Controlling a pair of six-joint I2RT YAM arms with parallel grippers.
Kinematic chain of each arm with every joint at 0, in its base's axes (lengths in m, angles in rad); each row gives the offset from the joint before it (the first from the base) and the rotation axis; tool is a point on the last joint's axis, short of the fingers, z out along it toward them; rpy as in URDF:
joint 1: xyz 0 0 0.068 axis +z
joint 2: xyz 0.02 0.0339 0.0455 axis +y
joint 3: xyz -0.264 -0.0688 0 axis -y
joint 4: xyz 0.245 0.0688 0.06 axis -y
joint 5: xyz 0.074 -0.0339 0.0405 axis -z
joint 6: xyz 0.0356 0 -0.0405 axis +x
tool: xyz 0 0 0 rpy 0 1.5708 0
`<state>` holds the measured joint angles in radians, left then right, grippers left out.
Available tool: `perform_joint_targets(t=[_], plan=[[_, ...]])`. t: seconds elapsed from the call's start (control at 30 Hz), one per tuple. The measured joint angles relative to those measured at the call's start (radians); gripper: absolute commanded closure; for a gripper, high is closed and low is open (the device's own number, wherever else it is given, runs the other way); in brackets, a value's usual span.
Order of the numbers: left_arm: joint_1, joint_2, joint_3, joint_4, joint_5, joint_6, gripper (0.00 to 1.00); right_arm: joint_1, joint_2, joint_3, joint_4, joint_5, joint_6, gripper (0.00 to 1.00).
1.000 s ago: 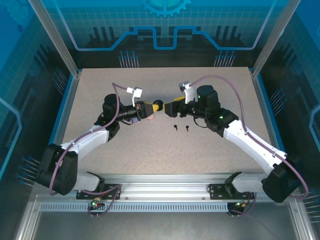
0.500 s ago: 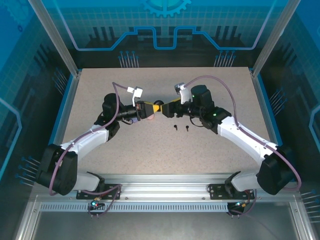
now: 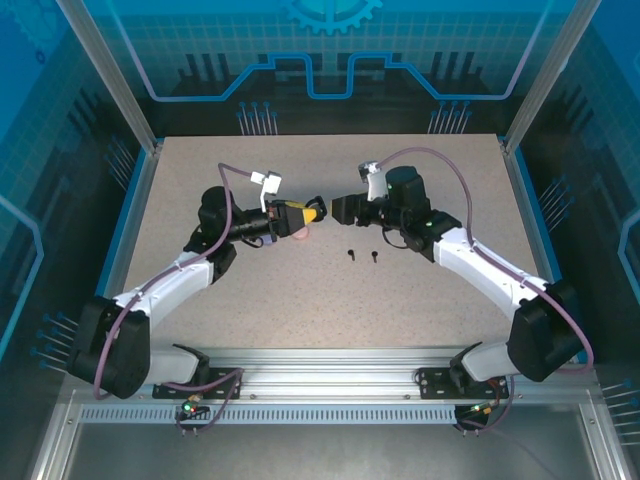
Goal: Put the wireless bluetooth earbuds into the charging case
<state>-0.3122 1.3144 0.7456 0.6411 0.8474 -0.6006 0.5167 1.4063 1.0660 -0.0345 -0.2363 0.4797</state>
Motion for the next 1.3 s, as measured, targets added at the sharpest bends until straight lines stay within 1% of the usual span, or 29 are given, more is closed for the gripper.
perform_joint_targets(t=[0.17,0.33,0.4,0.6,0.8,0.97,1.3], plan=[[0.000,0.000,-0.002,0.018,0.000,-0.001,1.00,-0.002,-0.057,-0.037,0.005,-0.021,0.022,0.38],[0.000,0.002,-0.011,0.085,0.012,-0.026,1.00,-0.013,-0.128,-0.077,0.053,-0.116,0.052,0.46],[0.000,0.007,-0.013,0.122,0.018,-0.047,1.00,-0.014,-0.131,-0.079,0.081,-0.156,0.068,0.50],[0.000,0.035,-0.013,0.209,0.026,-0.102,1.00,-0.014,-0.129,-0.080,0.137,-0.216,0.105,0.56],[0.000,0.049,-0.013,0.250,0.033,-0.135,1.00,-0.012,-0.106,-0.080,0.160,-0.229,0.122,0.61],[0.000,0.051,-0.013,0.282,0.034,-0.159,1.00,-0.010,-0.090,-0.080,0.170,-0.229,0.127,0.62],[-0.005,0.054,-0.016,0.291,0.034,-0.162,1.00,0.009,-0.053,-0.049,0.181,-0.230,0.135,0.66]])
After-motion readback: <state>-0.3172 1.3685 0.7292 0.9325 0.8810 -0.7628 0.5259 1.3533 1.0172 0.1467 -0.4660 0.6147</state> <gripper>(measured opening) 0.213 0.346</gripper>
